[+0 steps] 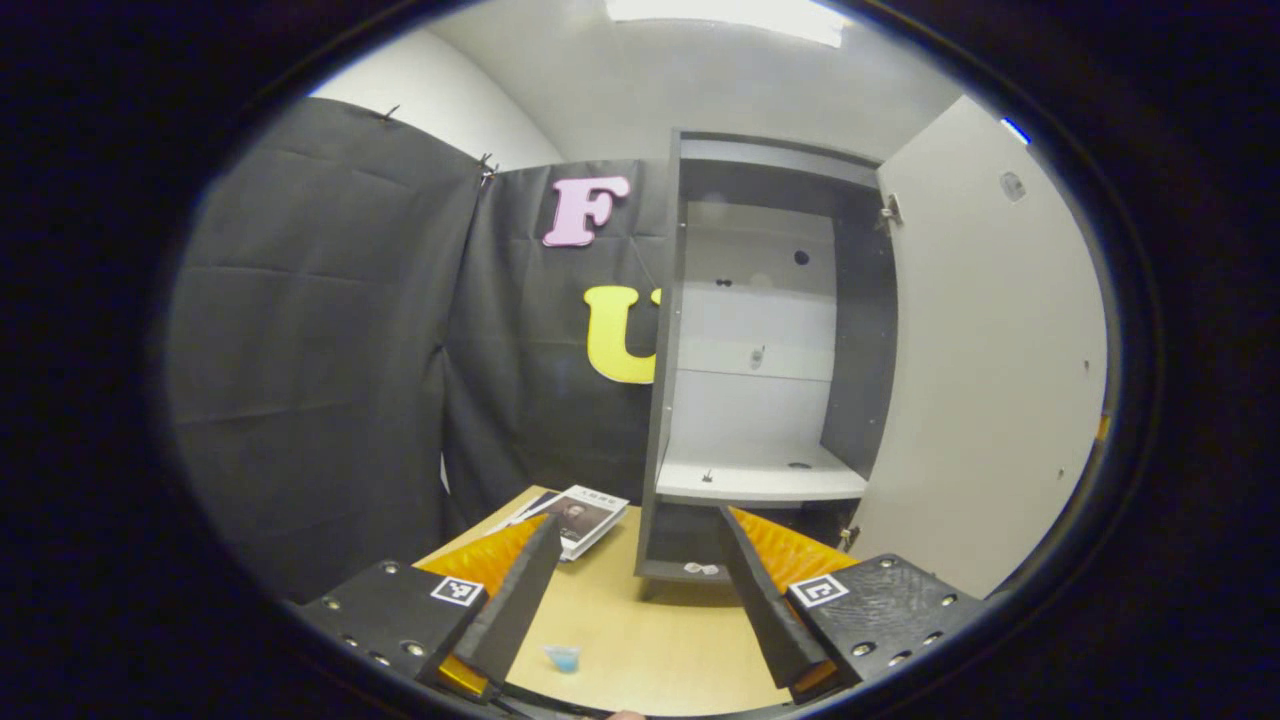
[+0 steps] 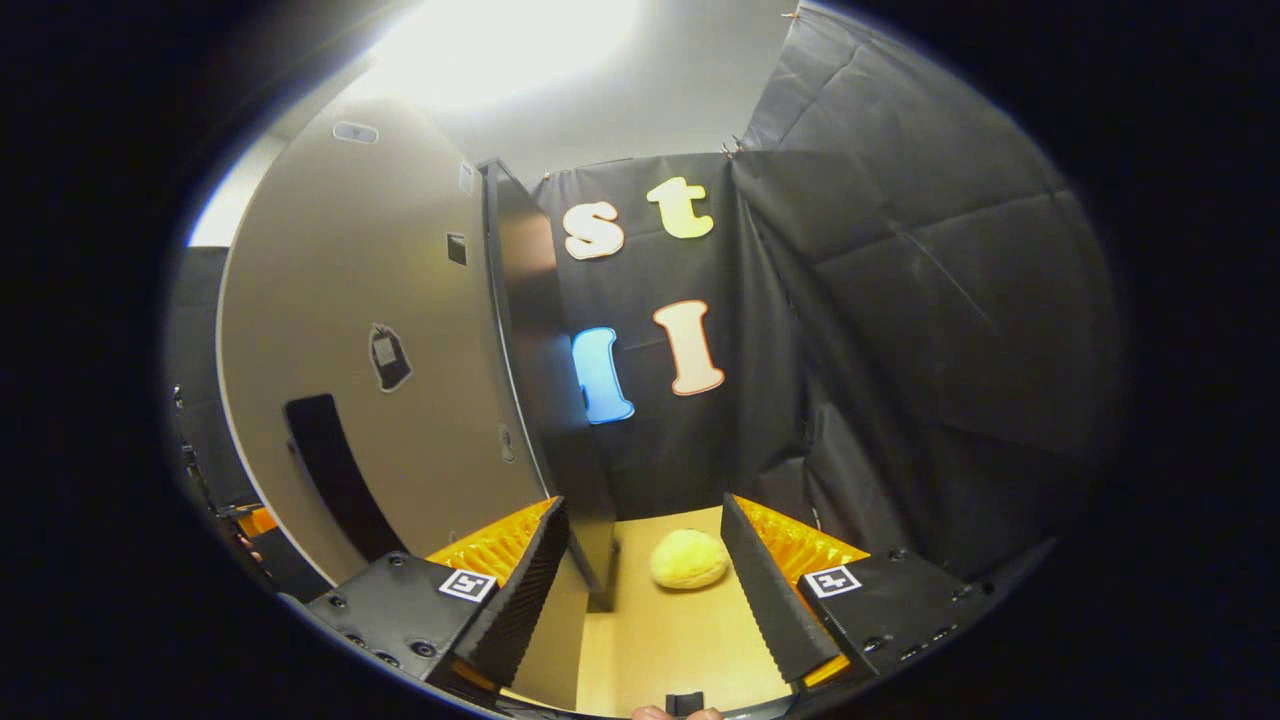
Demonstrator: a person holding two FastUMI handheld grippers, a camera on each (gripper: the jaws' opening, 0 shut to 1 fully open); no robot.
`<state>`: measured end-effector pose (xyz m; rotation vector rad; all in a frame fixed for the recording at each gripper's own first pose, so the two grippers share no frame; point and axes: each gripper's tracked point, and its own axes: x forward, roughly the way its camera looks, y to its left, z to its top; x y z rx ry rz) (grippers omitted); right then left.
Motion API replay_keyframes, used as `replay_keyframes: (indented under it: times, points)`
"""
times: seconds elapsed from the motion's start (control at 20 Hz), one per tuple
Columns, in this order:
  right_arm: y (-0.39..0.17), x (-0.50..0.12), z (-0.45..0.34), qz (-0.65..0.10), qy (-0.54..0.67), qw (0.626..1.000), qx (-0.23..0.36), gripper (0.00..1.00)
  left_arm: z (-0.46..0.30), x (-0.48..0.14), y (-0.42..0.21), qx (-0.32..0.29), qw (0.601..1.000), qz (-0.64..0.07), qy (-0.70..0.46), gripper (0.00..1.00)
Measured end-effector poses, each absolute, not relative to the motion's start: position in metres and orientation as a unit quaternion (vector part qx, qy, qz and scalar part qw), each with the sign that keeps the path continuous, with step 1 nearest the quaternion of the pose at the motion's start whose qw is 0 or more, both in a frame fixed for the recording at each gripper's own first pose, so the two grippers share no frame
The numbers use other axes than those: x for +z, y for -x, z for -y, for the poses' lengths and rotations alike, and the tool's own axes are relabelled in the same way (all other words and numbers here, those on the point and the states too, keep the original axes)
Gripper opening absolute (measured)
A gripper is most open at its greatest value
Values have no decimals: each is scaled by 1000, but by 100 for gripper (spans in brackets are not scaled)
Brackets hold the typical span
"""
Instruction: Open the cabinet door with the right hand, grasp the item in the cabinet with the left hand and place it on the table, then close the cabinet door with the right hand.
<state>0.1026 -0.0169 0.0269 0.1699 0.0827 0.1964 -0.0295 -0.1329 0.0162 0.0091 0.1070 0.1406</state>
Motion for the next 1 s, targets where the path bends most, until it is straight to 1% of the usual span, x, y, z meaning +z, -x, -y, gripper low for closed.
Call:
replay_keyframes:
  times: [0.05, 0.1, 0.15, 0.25, 0.3, 0.35, 0.55, 0.6, 0.65, 0.7, 0.8, 0.85, 1.0]
  points:
    - [-101, 33, 17, -36, -89, 990, 103, 96, 130, 21, 28, 77, 995, -58, -3, 93]
    - [-100, 37, 16, -31, -95, 989, 107, 96, 130, 27, 26, 81, 995, -59, 0, 95]
    - [-97, 39, 12, -33, -101, 988, 114, 96, 130, 35, 24, 82, 995, -53, 2, 93]
    - [-92, 40, 1, -41, -111, 985, 128, 96, 127, 43, 25, 85, 995, -48, -1, 93]
    - [-89, 41, 0, -41, -112, 984, 132, 96, 124, 41, 26, 87, 995, -52, -4, 96]
    - [-87, 44, -4, -41, -112, 984, 133, 96, 123, 40, 27, 89, 994, -57, -3, 93]
    - [-80, 51, -37, -34, -96, 982, 158, 96, 112, 36, 38, 95, 993, -67, -5, 93]
    - [-80, 50, -41, -36, -88, 983, 155, 96, 108, 33, 39, 96, 993, -70, -7, 93]
    - [-77, 54, -38, -31, -81, 985, 151, 88, 103, 31, 39, 96, 993, -72, -6, 93]
    - [-78, 53, -40, -30, -76, 986, 147, 87, 98, 29, 38, 95, 993, -74, -3, 93]
    - [-77, 56, -39, -30, -69, 988, 138, 87, 84, 25, 36, 93, 993, -78, 6, 93]
    - [-75, 56, -40, -28, -64, 989, 133, 94, 77, 23, 34, 91, 993, -80, 9, 95]
    - [-71, 55, -51, -23, -49, 991, 118, 93, 54, 21, 23, 81, 993, -81, 17, 95]
